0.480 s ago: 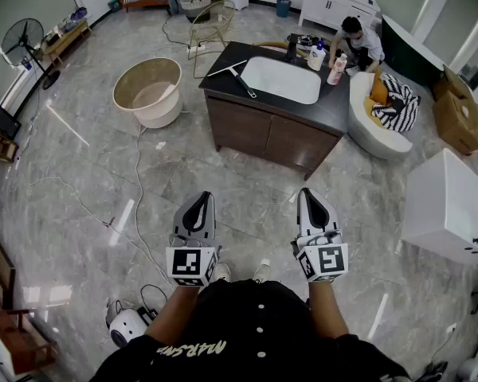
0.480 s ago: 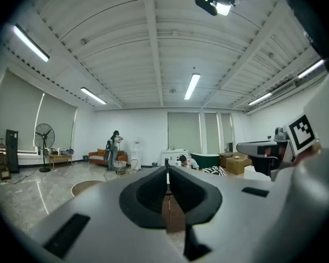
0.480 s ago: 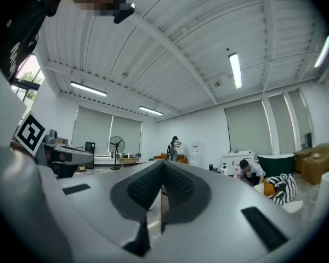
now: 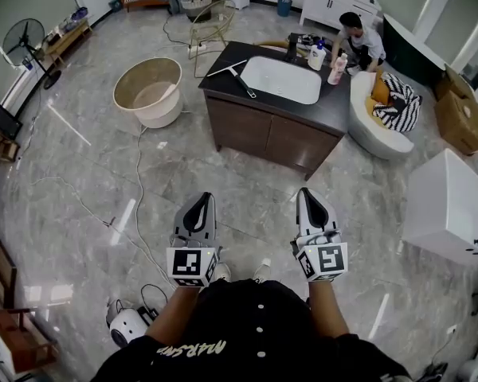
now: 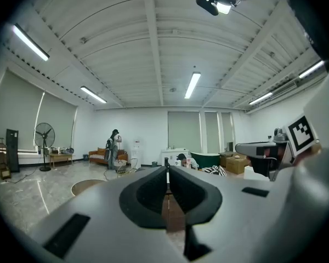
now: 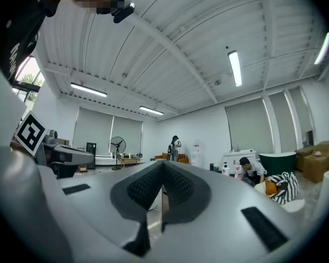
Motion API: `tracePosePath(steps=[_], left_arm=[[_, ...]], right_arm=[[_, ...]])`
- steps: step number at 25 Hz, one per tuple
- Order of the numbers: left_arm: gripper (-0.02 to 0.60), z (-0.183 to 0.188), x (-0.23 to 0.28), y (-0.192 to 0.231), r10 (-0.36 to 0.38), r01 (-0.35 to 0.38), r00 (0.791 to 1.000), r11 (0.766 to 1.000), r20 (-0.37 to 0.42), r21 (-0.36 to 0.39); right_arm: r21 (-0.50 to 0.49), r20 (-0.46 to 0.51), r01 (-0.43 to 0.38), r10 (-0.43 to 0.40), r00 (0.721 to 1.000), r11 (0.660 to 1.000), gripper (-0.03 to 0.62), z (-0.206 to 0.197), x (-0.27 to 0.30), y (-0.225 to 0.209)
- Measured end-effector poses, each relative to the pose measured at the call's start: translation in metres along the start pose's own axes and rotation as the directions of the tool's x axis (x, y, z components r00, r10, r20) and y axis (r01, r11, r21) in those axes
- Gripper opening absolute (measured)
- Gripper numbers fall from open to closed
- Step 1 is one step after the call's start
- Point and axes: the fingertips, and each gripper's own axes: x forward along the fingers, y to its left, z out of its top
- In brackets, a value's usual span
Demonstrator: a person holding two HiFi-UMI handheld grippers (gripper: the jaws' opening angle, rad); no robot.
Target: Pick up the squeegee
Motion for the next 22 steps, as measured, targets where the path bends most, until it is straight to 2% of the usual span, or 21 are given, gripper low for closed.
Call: tracePosePath(steps=[8, 15, 22], left_arm=[[0.020, 0.002, 0.008, -0.024, 0.013, -0.013, 1.000, 1.000, -0.001, 0.020], [0.020, -0.011, 0.007, -0.042, 0.063, -0.063, 0.998, 0.998, -0.011, -0.004], [0.020, -0.018, 0.030, -0.028, 0.069, -0.069, 0.997, 0.998, -0.026, -0.014]], right_arm=[[0.016, 0.008, -0.022, 0.022, 1.000, 1.000, -0.003, -0.003, -0.002, -0.019], [0.019, -0.014, -0.060, 0.060, 0.998, 0.998, -0.003, -0.017, -0.003, -0.039], [0.041, -0.005, -0.064, 0.064, 0.998, 0.997, -0.003, -0.020, 0.023, -0.046]])
